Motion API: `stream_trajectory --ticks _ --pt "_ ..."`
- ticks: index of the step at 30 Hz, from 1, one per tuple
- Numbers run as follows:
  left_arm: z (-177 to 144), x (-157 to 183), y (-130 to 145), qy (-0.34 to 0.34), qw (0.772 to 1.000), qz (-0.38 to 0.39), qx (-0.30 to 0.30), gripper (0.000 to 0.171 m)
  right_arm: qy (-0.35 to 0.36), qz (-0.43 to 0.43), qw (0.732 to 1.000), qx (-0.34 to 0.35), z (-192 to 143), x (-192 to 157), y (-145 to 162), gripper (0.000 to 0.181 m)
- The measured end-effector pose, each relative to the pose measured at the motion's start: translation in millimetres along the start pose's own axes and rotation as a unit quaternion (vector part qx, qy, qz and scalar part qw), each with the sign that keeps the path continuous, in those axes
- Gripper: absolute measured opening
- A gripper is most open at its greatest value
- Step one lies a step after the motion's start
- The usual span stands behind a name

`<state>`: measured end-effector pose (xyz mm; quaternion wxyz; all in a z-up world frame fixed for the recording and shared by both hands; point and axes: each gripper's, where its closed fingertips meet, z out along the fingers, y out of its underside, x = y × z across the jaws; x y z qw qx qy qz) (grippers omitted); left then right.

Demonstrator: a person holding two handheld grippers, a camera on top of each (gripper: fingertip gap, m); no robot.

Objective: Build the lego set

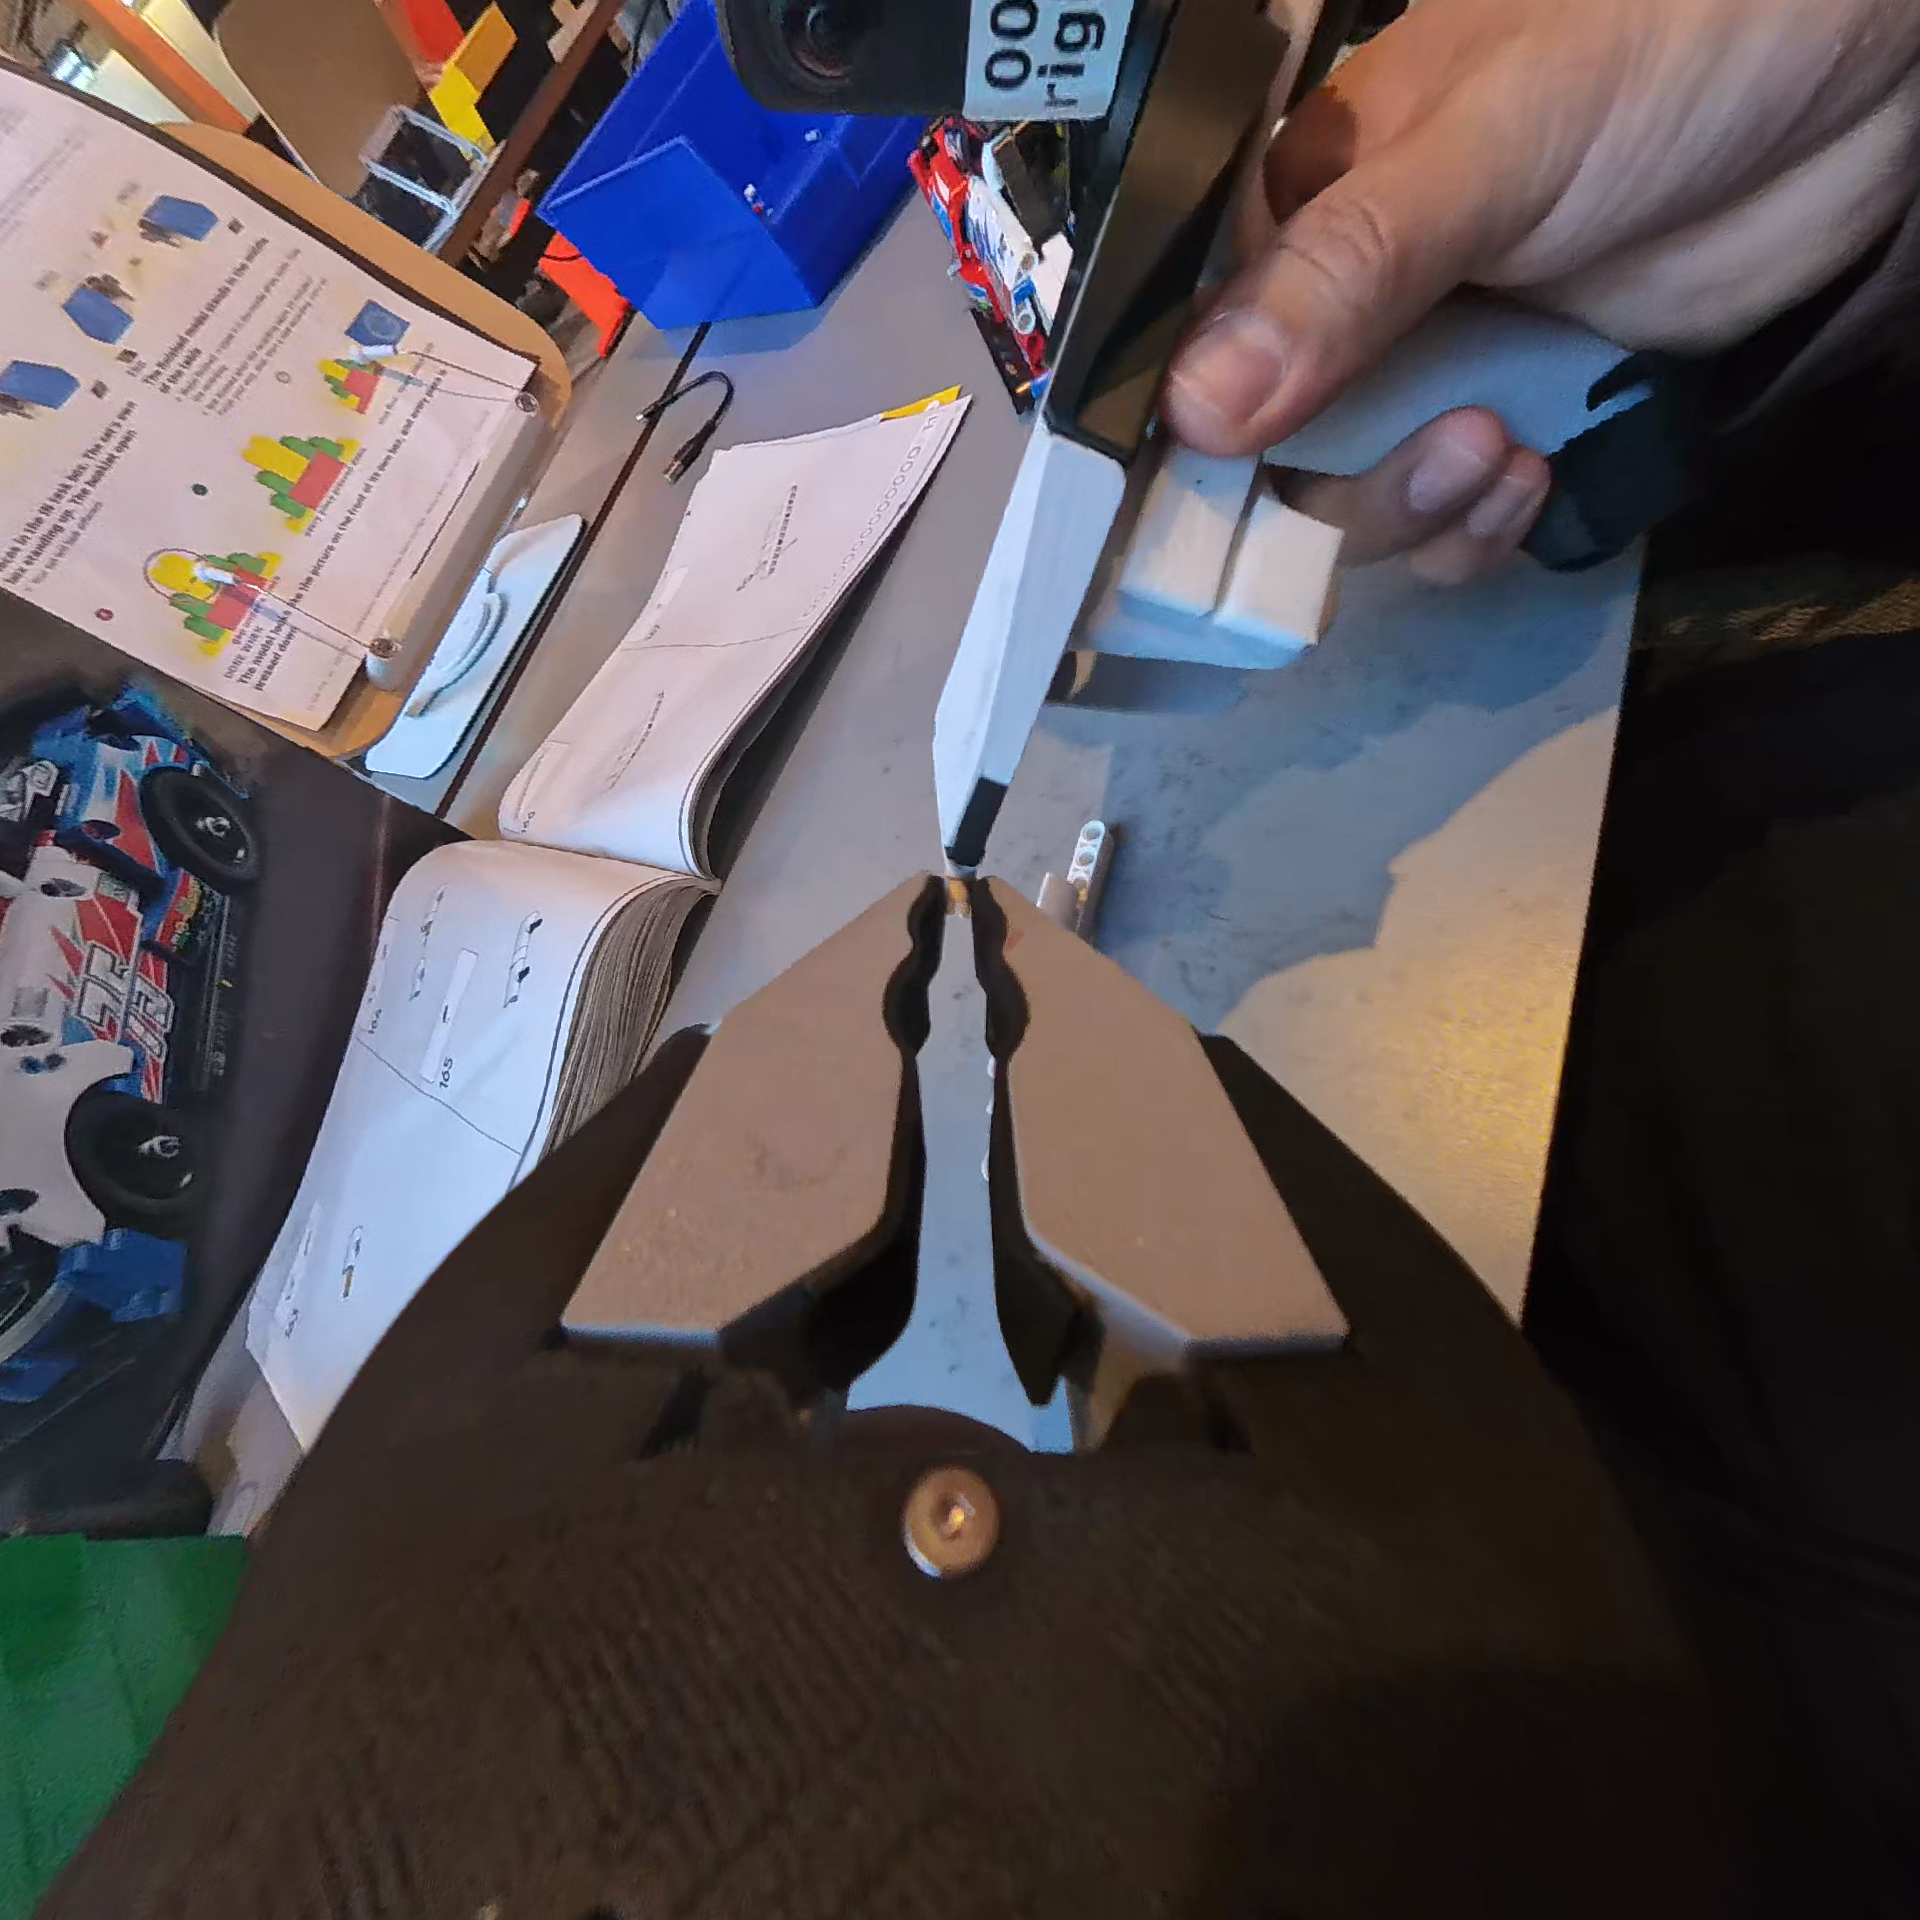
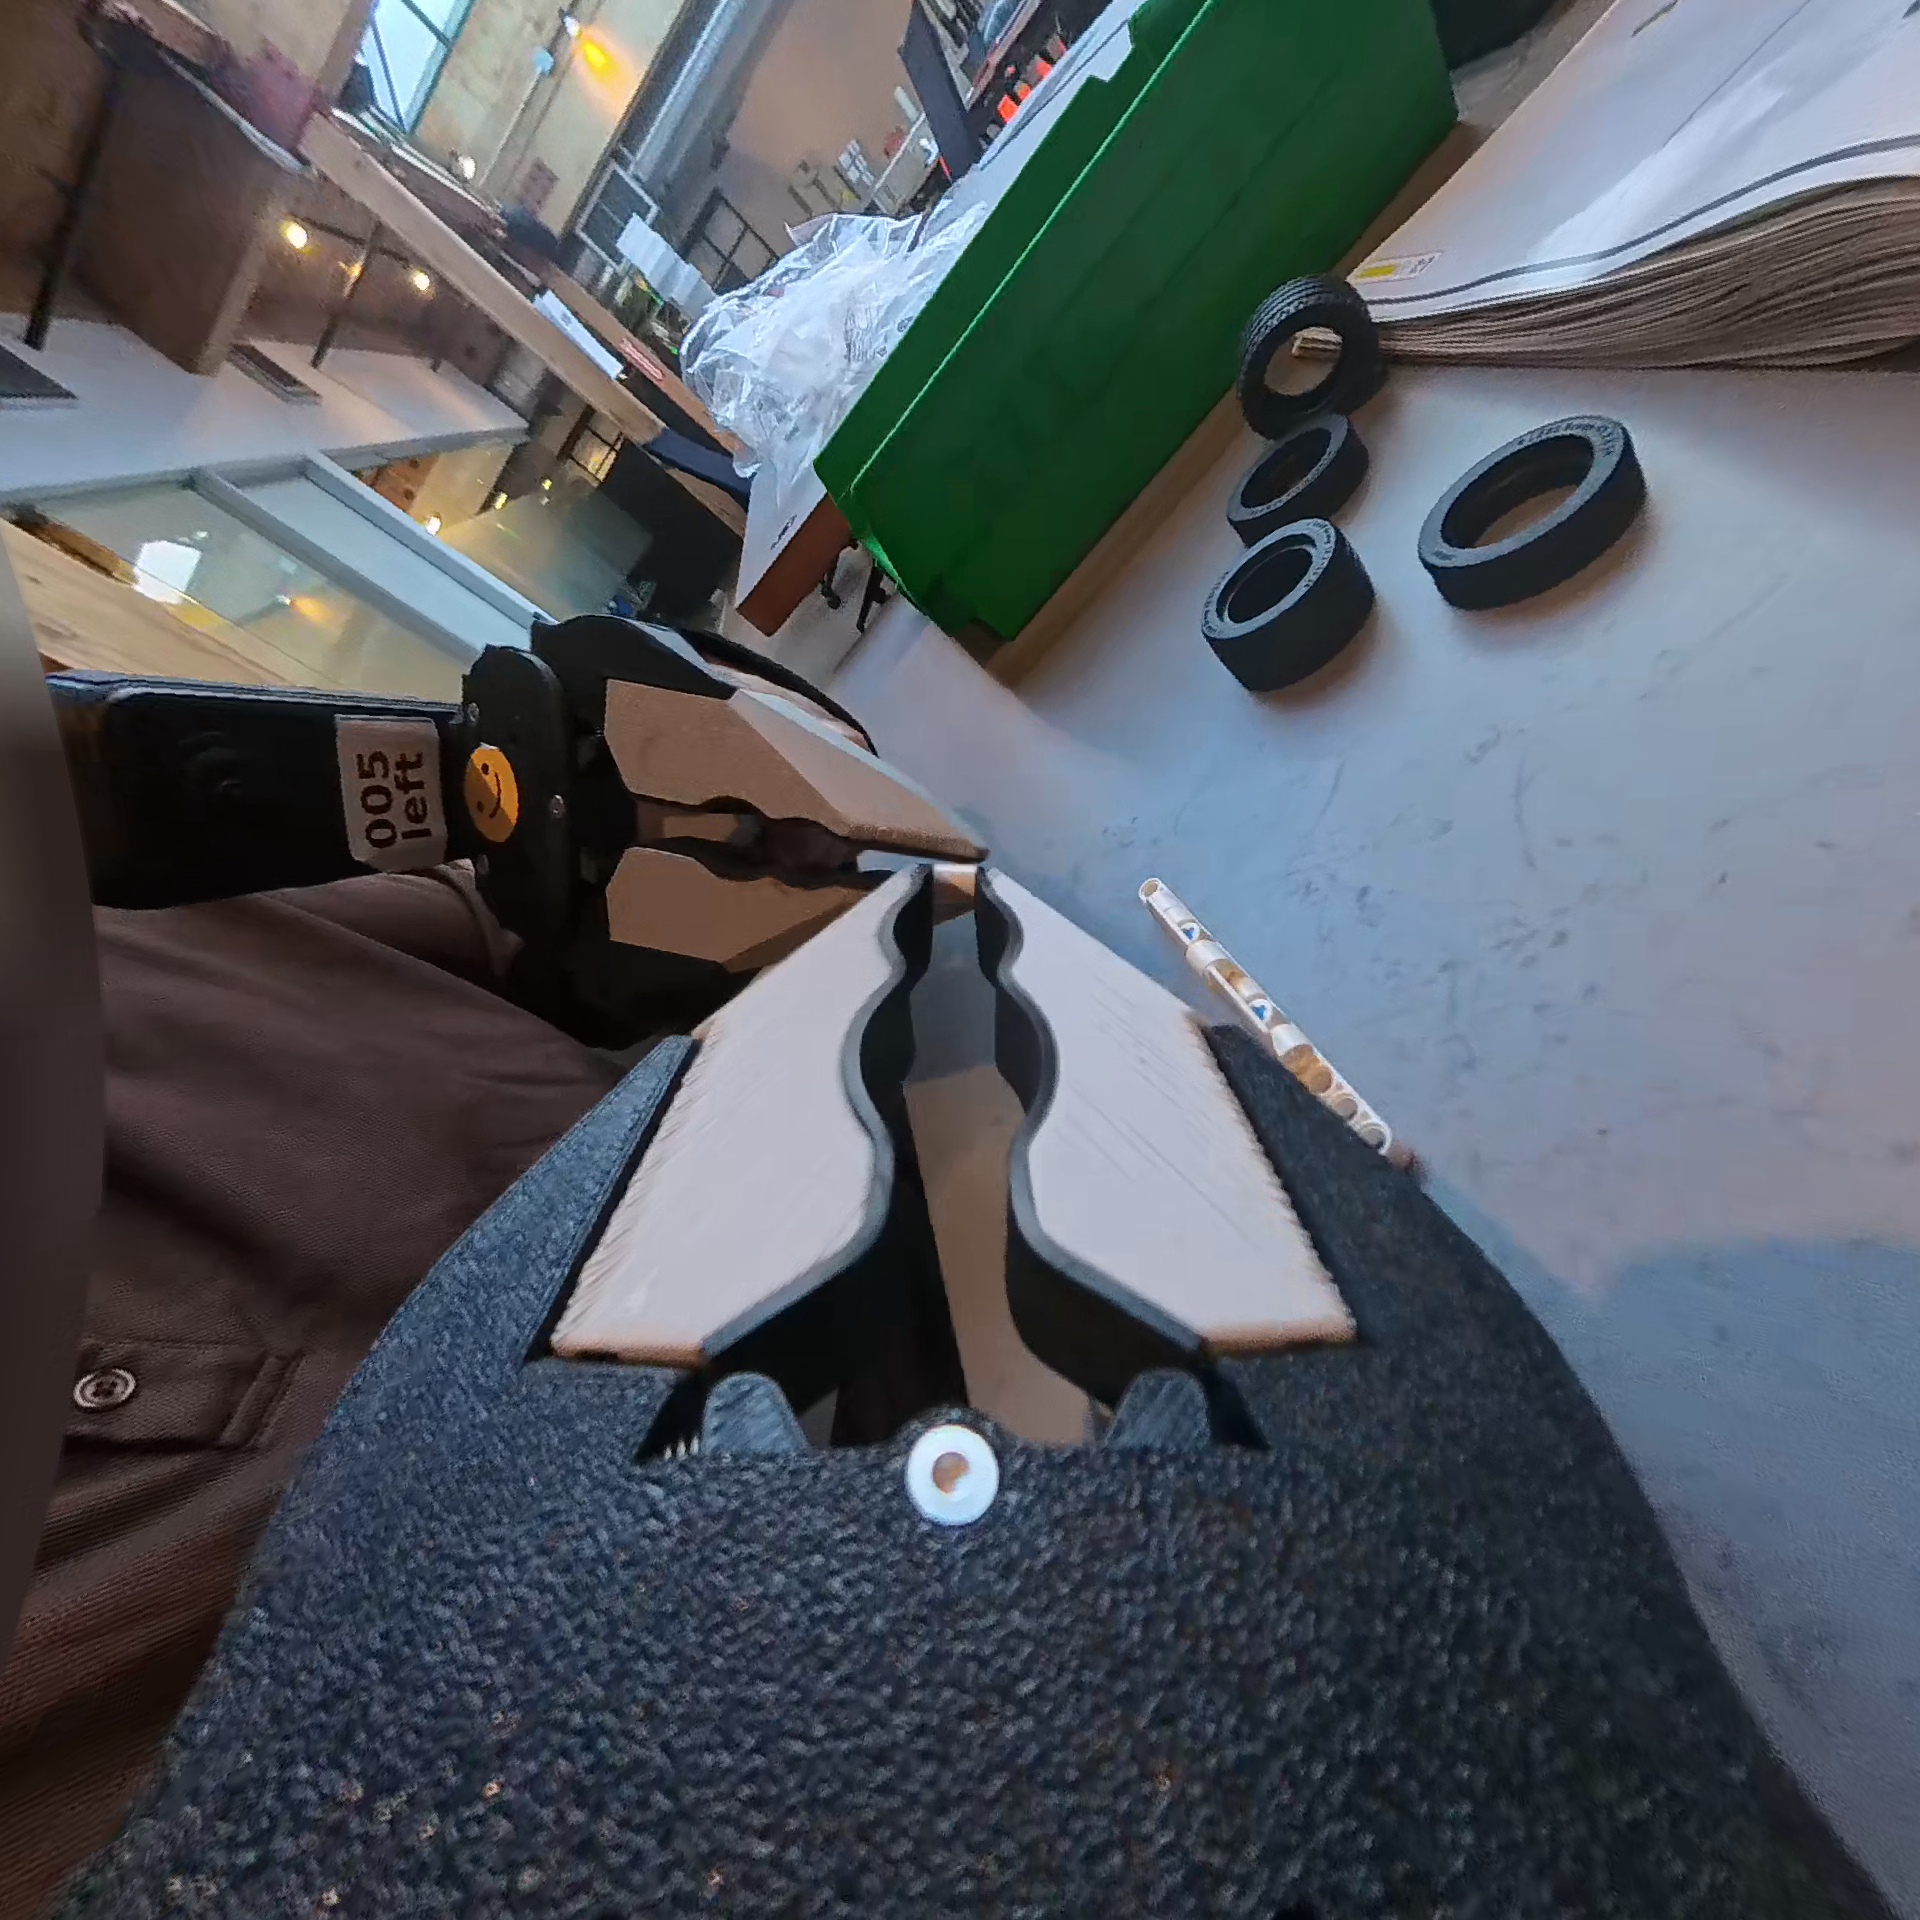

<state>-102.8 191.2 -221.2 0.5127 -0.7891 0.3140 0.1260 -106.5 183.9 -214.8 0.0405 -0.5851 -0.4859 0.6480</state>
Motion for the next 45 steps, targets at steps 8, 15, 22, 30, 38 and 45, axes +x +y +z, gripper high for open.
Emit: stream_trajectory --ticks 8,15,22,30,38,45 --pt "-7.0 9.3 -6.7 0.121 0.984 -0.108 0.077 0.002 0.068 -0.233 0.970 -0.022 -7.7 -5.7 -4.4 0.017" --pt "-20.8 12.4 -16.0 0.197 0.956 -0.172 0.134 0.002 0.079 -0.405 0.910 -0.030 -21.5 -33.4 -4.6 0.007" --pt "-29.9 23.4 -26.6 0.231 0.945 -0.166 0.164 0.001 0.048 -0.428 0.902 -0.046 -16.4 -42.6 7.4 0.010" --pt "-31.9 29.8 -30.5 0.243 0.942 -0.161 0.169 0.002 0.040 -0.436 0.897 -0.064 -11.9 -42.5 16.8 0.008" --pt "-30.9 30.4 -28.6 0.235 0.948 -0.156 0.151 0.002 0.064 -0.500 0.861 -0.064 -11.4 -41.6 19.0 0.007" --pt "-22.1 23.9 -12.1 0.210 0.960 -0.155 0.099 0.048 0.075 -0.496 0.863 -0.058 -13.3 -38.0 15.7 0.007"
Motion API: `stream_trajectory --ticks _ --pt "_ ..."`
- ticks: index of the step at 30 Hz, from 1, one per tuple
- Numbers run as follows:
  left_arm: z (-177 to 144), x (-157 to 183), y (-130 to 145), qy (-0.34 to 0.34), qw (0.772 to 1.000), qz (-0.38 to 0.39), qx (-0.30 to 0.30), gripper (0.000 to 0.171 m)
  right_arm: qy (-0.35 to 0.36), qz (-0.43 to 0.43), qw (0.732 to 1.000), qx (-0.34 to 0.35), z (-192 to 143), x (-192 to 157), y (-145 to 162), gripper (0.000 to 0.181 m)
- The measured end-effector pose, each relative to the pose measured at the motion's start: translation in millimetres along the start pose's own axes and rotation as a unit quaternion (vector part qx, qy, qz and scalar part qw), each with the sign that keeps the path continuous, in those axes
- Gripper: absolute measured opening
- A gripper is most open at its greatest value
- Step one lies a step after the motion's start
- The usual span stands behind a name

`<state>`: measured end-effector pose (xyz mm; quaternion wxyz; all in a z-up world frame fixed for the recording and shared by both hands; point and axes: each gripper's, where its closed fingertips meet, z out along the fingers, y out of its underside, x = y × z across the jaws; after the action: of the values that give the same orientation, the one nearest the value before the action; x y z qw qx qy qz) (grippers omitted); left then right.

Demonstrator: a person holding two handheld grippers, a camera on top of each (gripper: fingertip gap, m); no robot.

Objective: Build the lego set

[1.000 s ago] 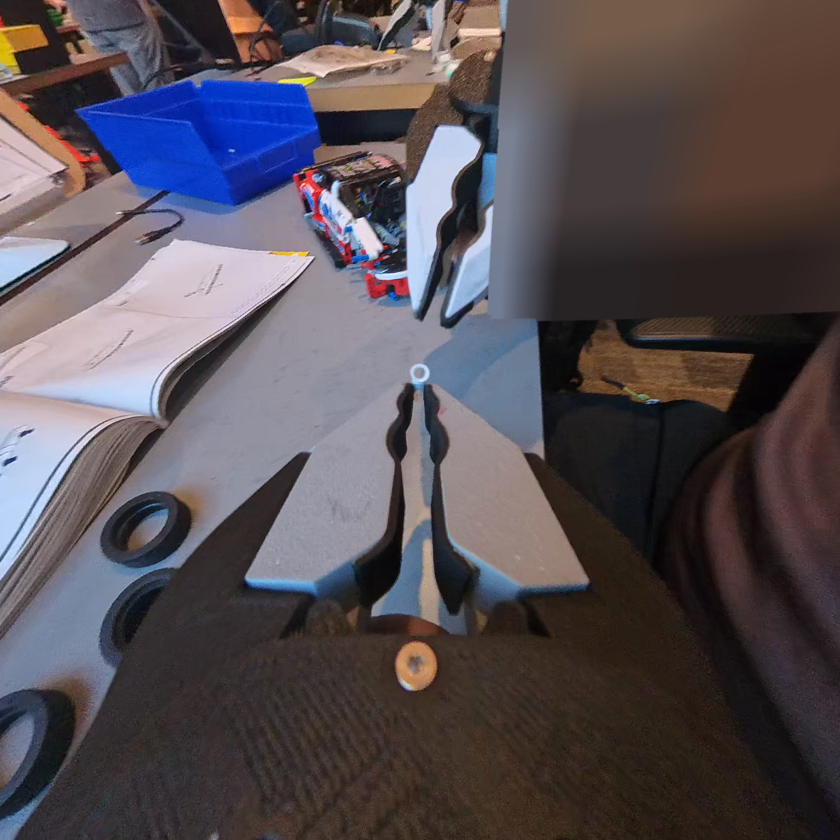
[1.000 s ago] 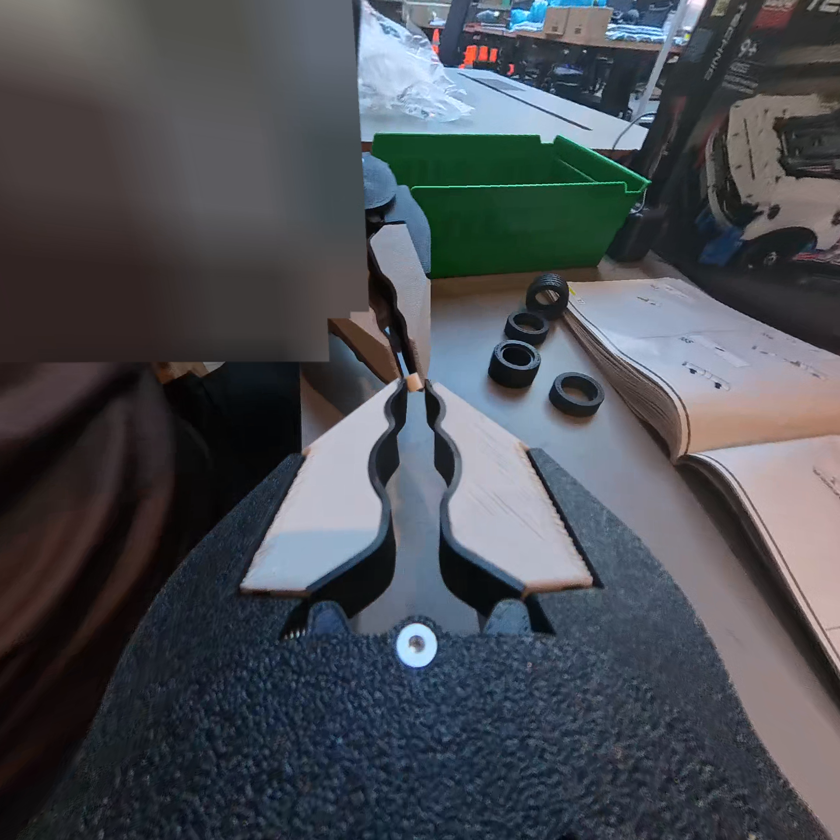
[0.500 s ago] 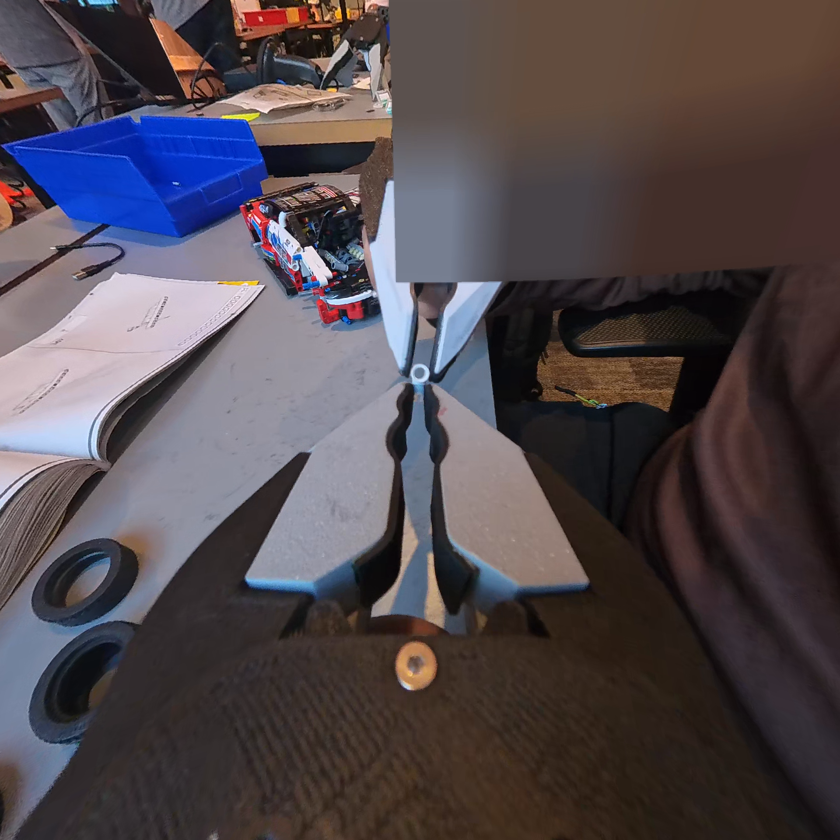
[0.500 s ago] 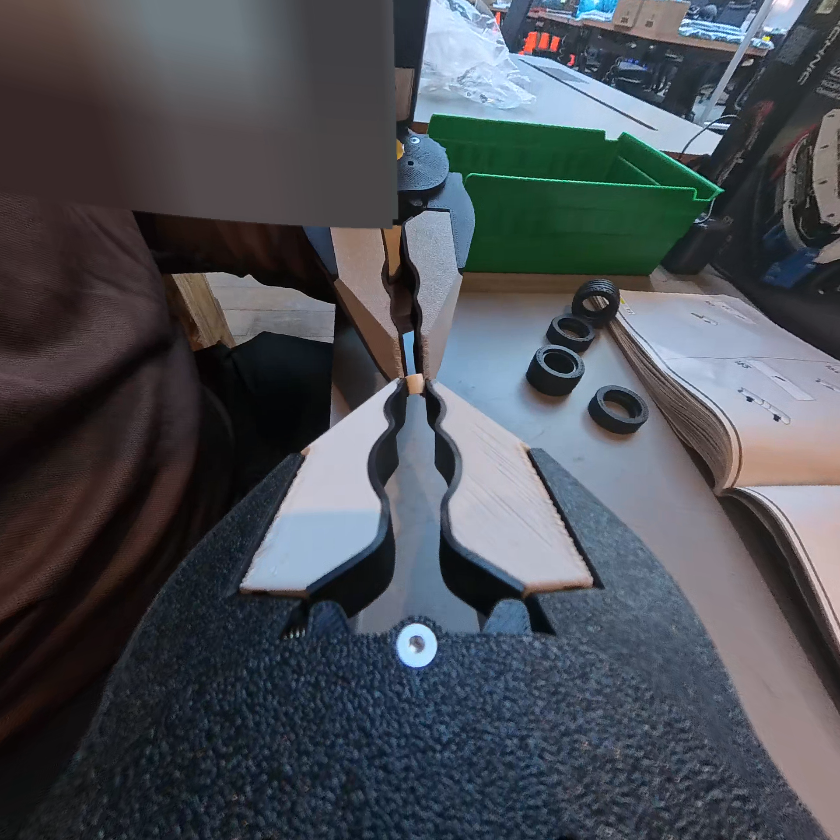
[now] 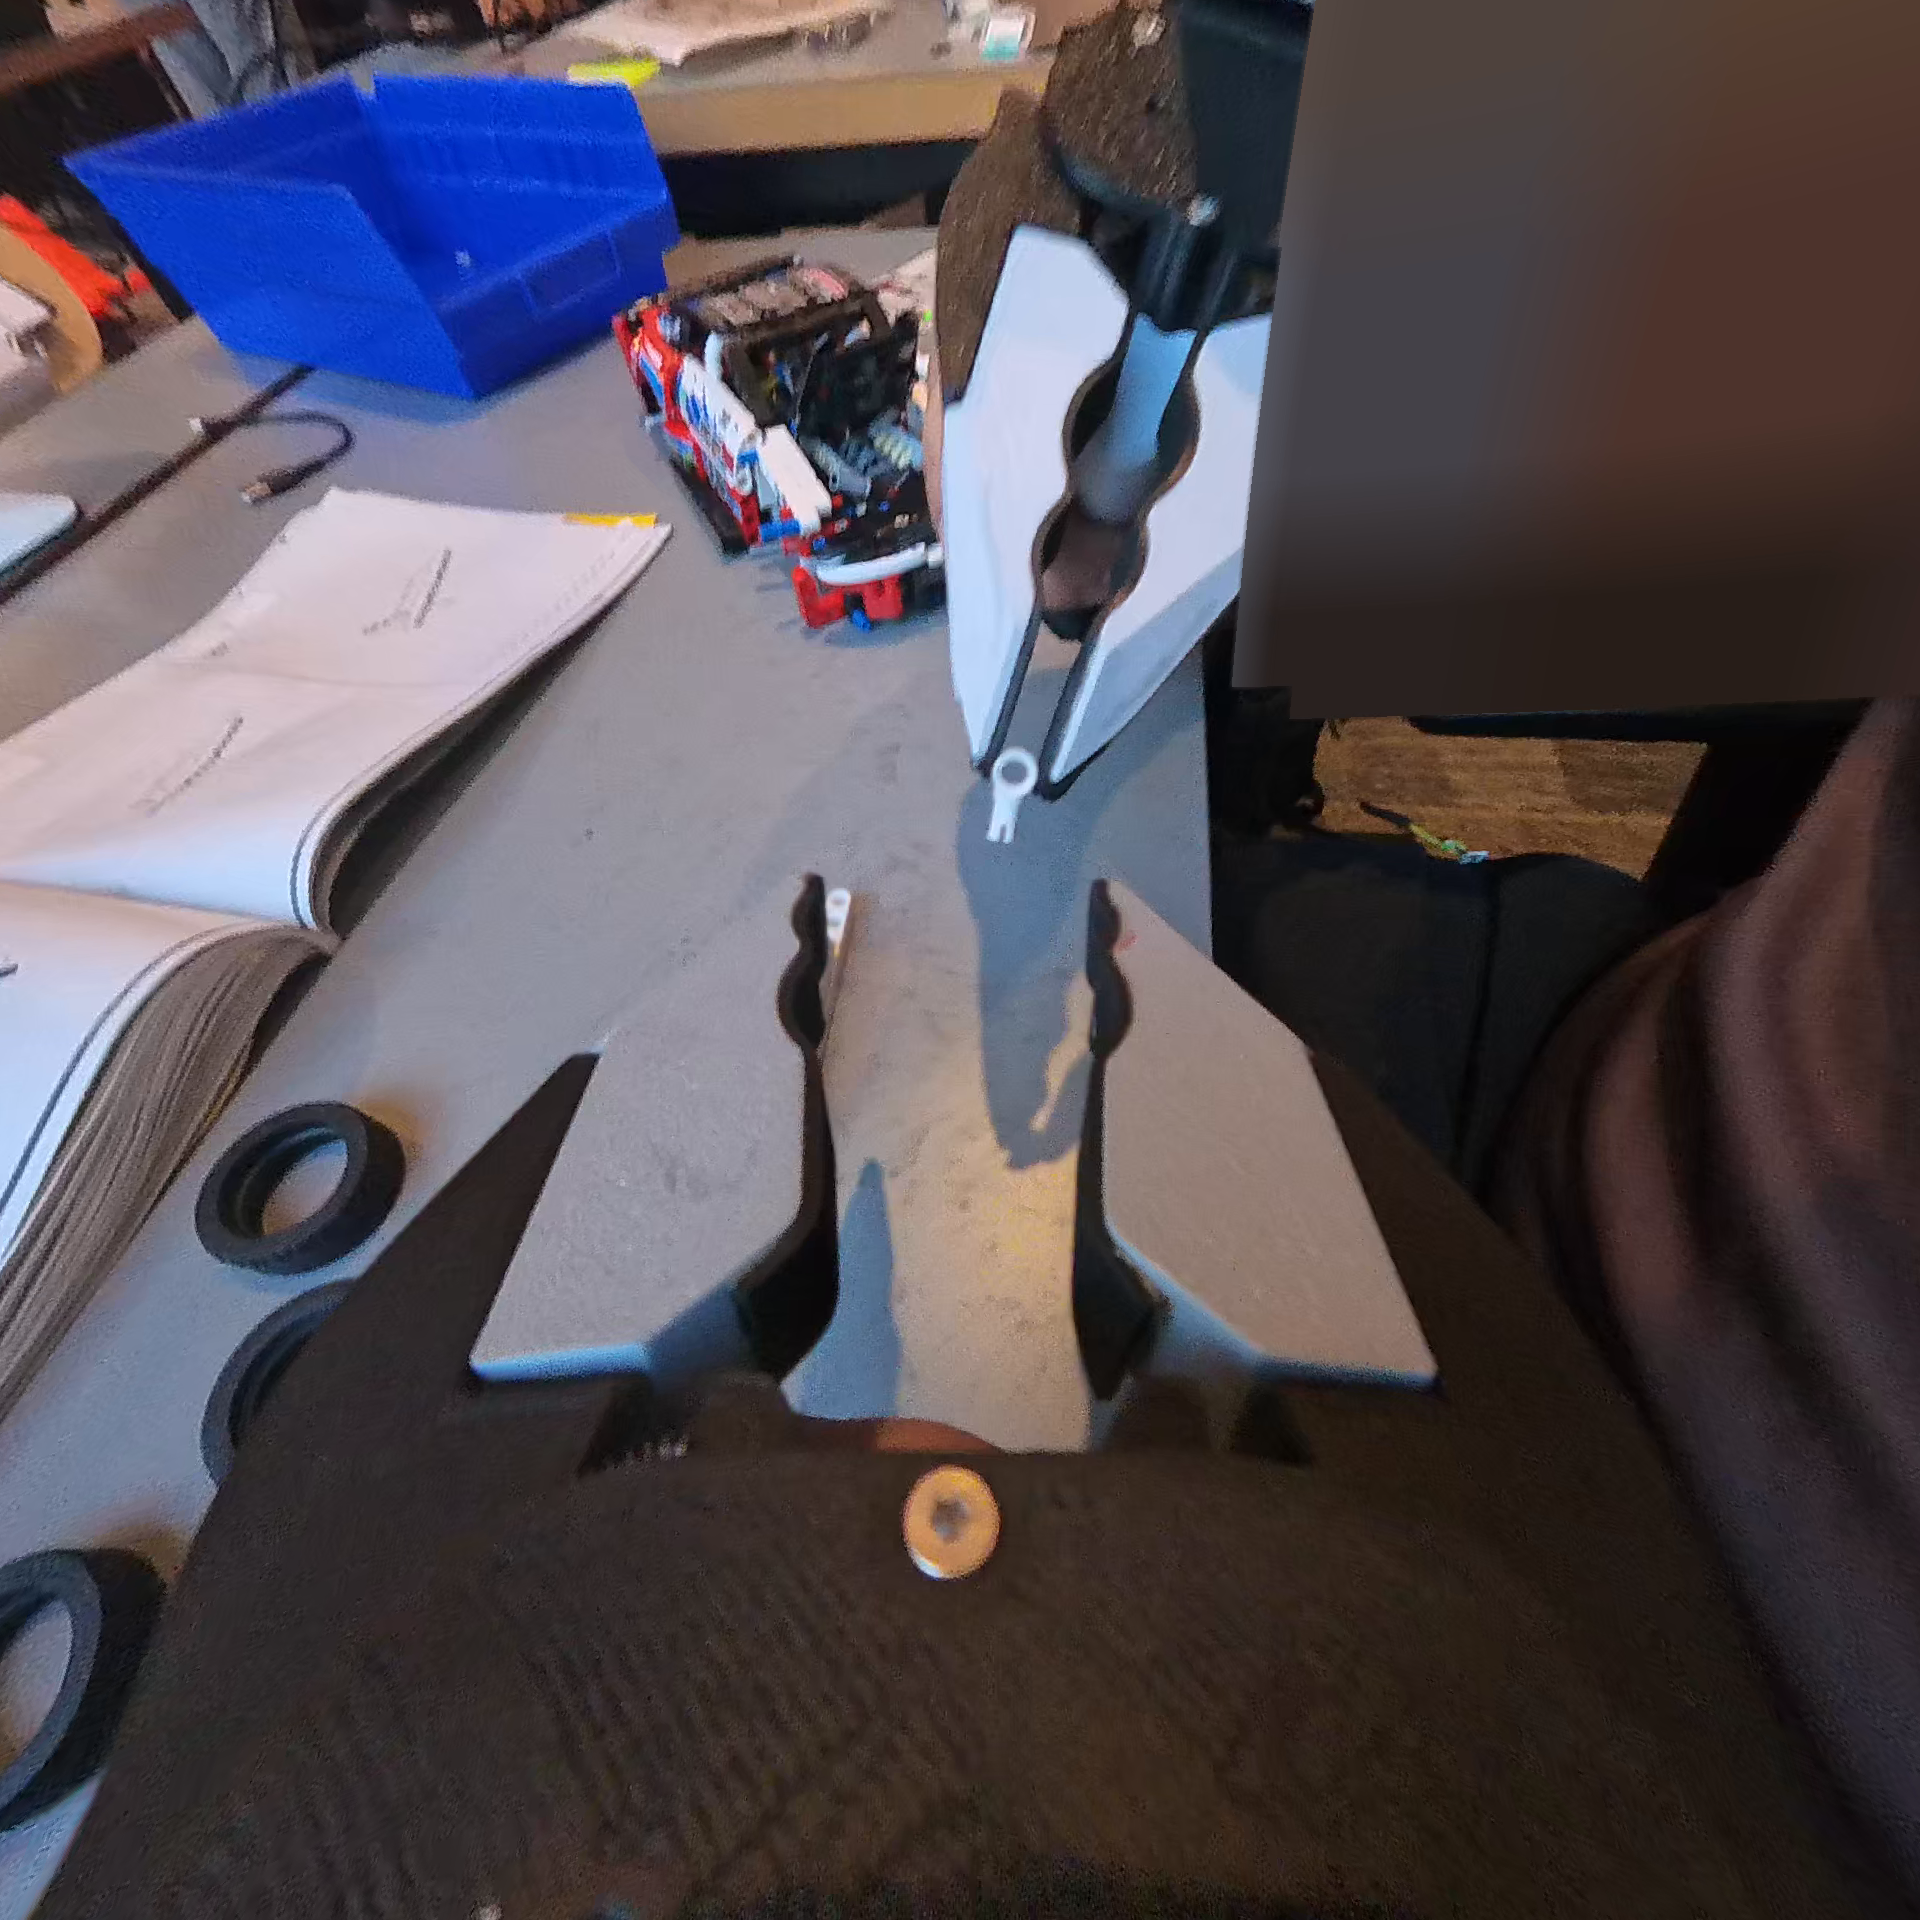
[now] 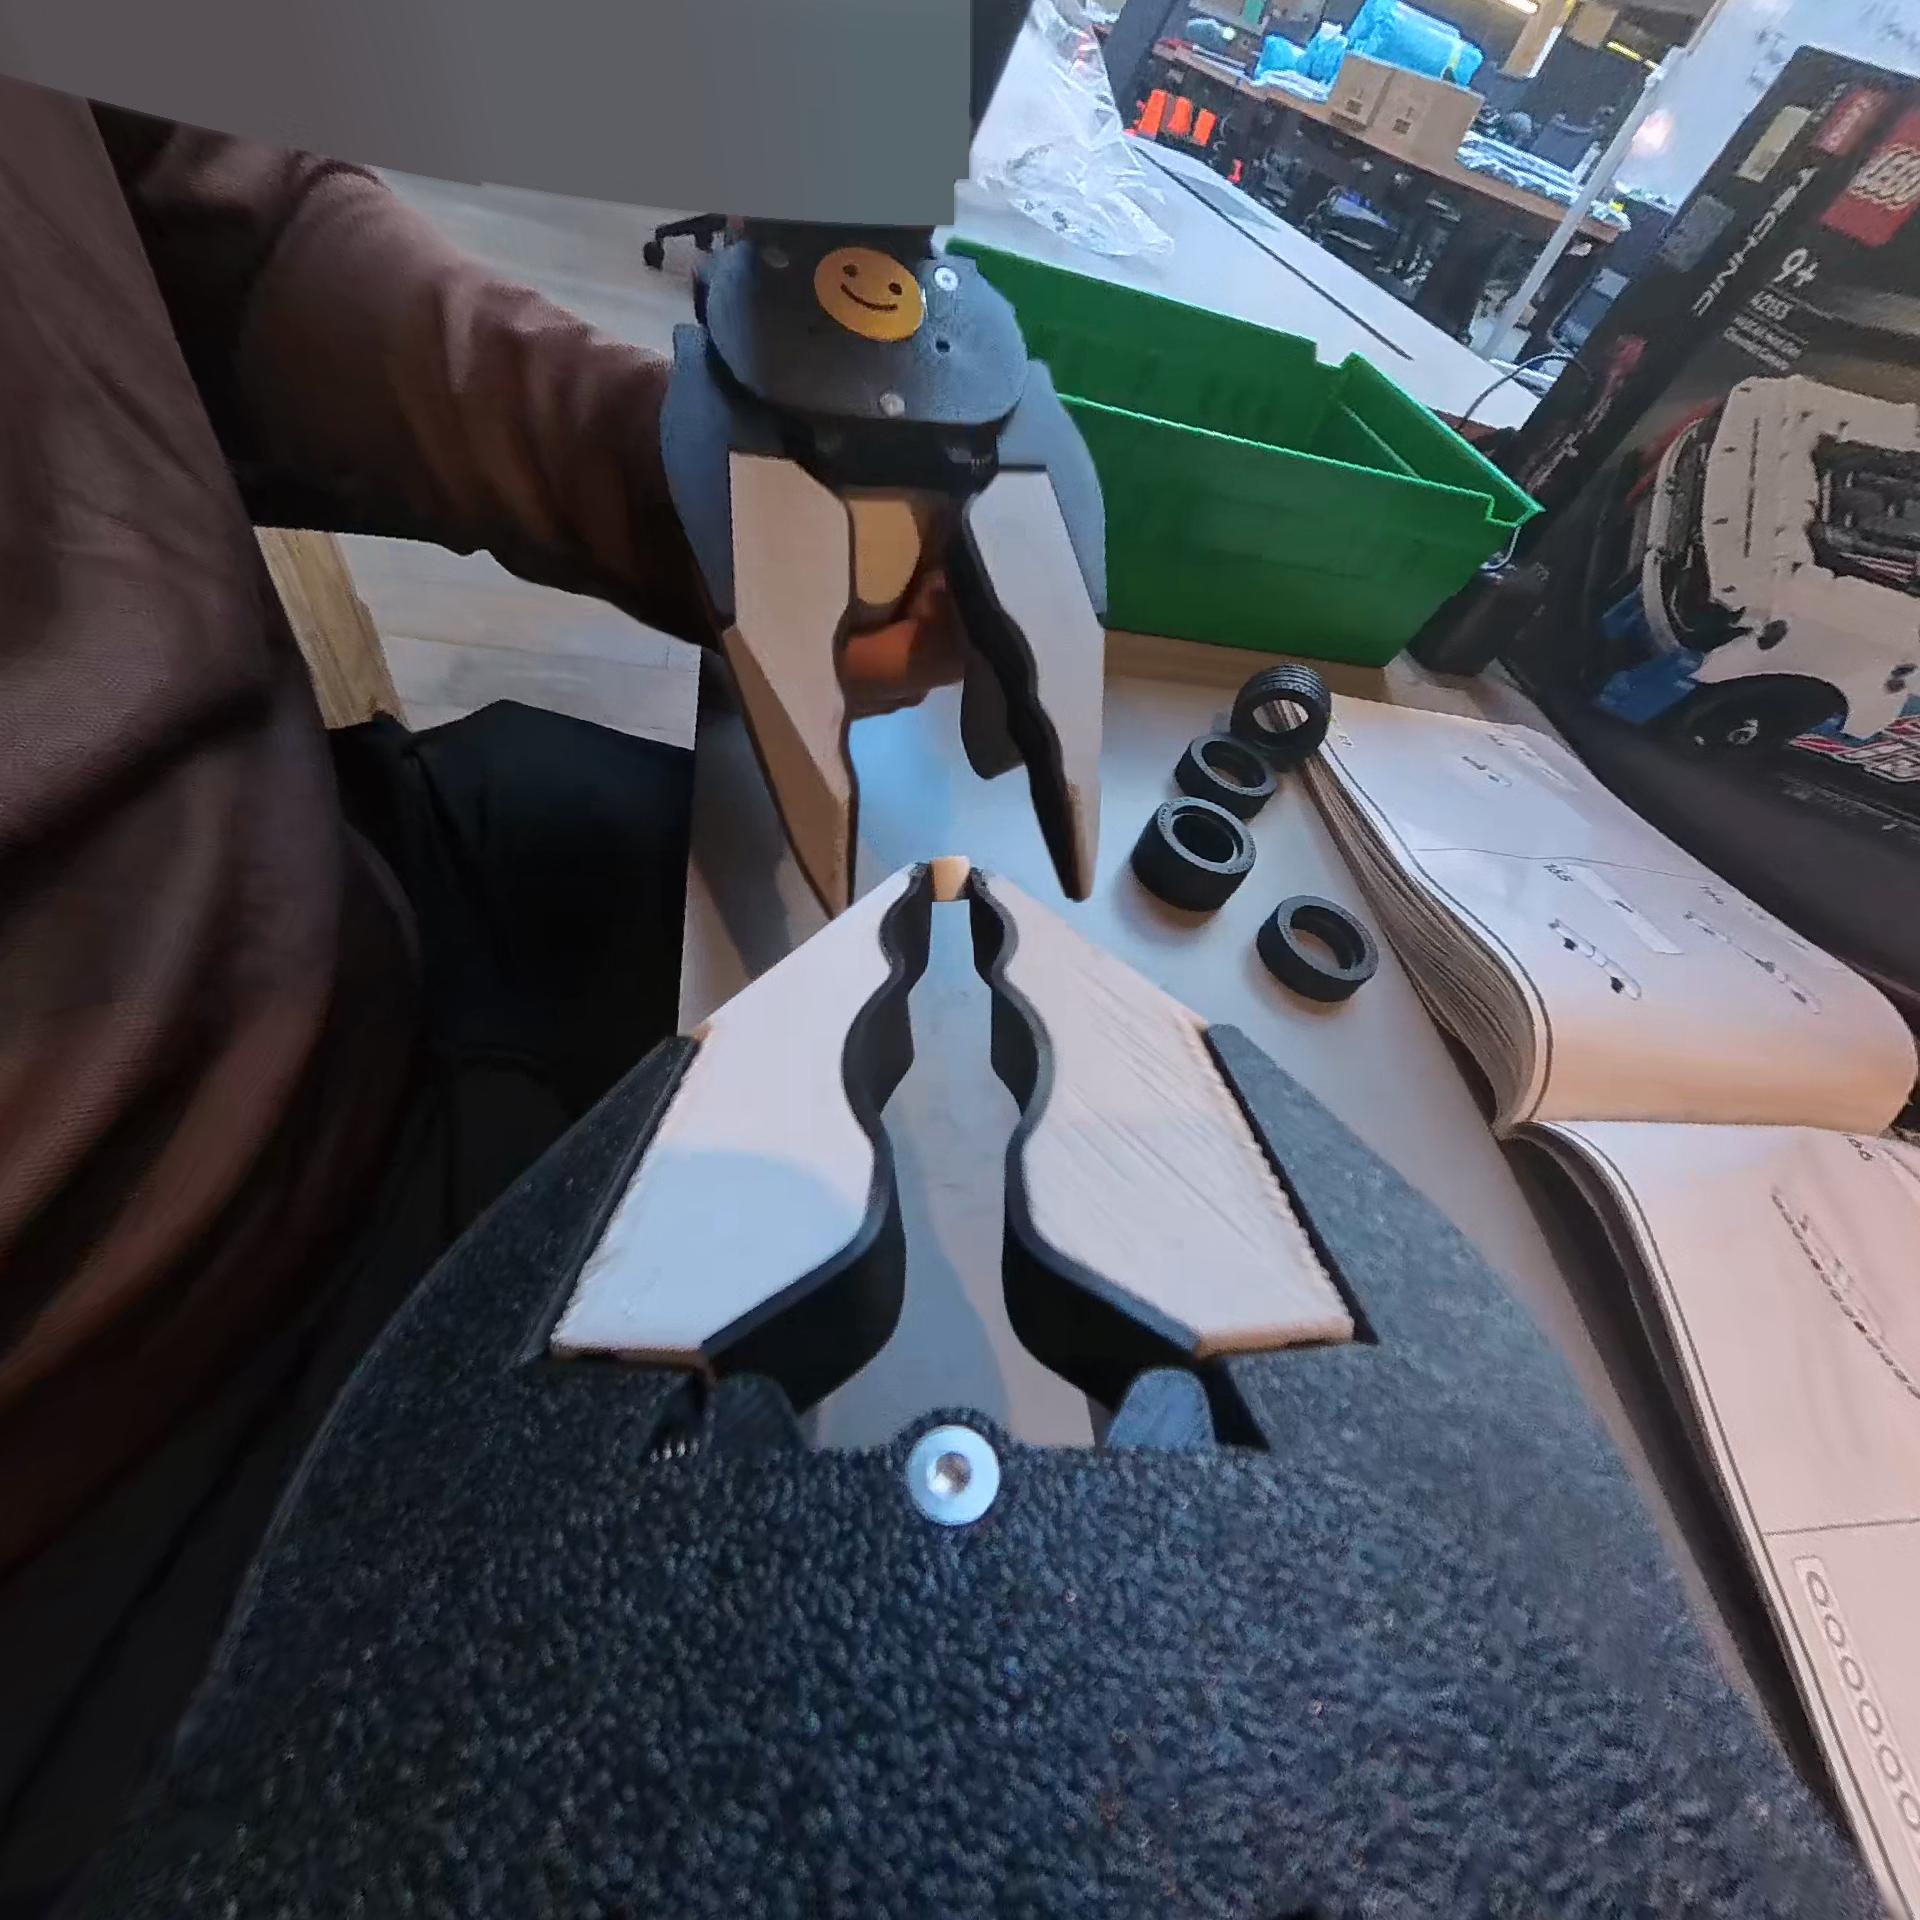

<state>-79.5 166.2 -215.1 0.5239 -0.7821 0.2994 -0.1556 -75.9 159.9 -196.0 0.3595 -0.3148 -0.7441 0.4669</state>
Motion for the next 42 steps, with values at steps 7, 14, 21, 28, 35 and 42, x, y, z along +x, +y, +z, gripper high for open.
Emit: stream_trajectory --ticks 7,14,21,28,35,42 --pt "-0.4 -8.9 8.3 -0.031 0.999 0.038 -0.021 0.000 -0.004 0.027 0.999 0.017 -3.9 2.8 -1.8 0.007" --pt "0.5 5.1 1.5 -0.012 0.997 0.081 -0.005 0.000 -0.017 0.041 0.999 0.027 -0.3 -0.9 -2.1 0.007" --pt "-1.7 8.6 -5.4 -0.022 0.994 0.110 0.010 0.001 -0.016 0.042 0.998 0.036 0.0 -0.5 -4.4 0.007" --pt "-3.6 11.7 -10.0 -0.009 0.995 0.097 0.025 0.007 -0.021 0.032 0.999 0.033 0.9 -3.9 -4.0 0.007" --pt "-3.8 11.4 -8.8 -0.013 0.994 0.106 0.026 0.001 -0.021 0.028 0.999 0.032 1.3 -4.4 -2.6 0.007" --pt "-3.4 9.0 -6.8 -0.013 0.995 0.097 0.023 0.001 -0.010 0.015 1.000 0.025 2.8 -3.2 -0.5 0.007"
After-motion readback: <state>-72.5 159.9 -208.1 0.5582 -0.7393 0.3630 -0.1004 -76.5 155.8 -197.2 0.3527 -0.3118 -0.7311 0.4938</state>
